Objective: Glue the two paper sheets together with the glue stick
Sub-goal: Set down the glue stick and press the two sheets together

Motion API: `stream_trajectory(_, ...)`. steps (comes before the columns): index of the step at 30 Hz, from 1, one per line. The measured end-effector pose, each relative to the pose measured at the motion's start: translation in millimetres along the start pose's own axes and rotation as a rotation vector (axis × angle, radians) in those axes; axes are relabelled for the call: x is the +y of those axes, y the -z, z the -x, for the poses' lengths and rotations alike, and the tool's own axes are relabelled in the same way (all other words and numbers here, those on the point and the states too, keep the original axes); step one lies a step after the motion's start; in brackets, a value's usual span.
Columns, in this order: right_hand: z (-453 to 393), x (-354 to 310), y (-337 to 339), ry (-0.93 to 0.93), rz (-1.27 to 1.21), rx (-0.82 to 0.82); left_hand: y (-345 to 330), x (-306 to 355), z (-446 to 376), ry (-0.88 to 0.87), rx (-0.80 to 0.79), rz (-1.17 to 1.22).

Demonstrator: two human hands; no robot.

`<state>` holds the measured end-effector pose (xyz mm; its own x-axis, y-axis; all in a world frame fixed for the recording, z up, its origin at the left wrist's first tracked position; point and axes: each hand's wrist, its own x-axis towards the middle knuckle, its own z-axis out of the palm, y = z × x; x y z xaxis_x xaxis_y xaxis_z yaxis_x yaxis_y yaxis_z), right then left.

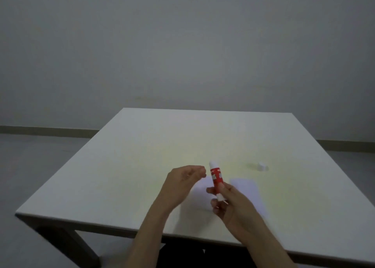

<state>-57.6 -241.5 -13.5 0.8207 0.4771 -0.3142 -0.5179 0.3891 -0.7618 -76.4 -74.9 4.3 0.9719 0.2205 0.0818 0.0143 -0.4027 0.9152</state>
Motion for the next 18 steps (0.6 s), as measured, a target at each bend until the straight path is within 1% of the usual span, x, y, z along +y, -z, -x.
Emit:
stream_trajectory(3,-3.5,16.3,-15.6,0.155,0.363,0.035,-5.3,4.1,4.3,-0.033,0.147,-0.020)
stream_trajectory(6,-7.0,24.4,-19.2,0.317,0.780,0.107,9.7,3.7,0.7,-0.028,0.318,-0.067)
stream_trajectory(8,-9.0,32.2,-12.7,0.453,1.117,0.143,21.1,5.7,-5.1,-0.019,0.438,-0.132)
stream_trajectory(10,-9.5,40.4,-9.4,0.601,1.515,0.114,27.6,5.4,-14.0,-0.021,0.500,-0.174)
stream_trajectory(11,-9.7,44.0,-9.2,0.644,1.636,0.090,28.7,4.6,-18.8,-0.019,0.504,-0.183)
stream_trajectory(12,-9.3,46.2,-10.1,0.650,1.709,0.072,28.4,2.8,-23.8,-0.012,0.499,-0.194)
stream_trajectory(15,-9.8,46.9,-14.1,0.634,1.828,0.057,23.7,-6.8,-36.4,0.018,0.468,-0.233)
stream_trajectory(18,-11.5,45.8,-18.2,0.608,1.837,0.023,21.2,-14.7,-46.6,0.033,0.483,-0.261)
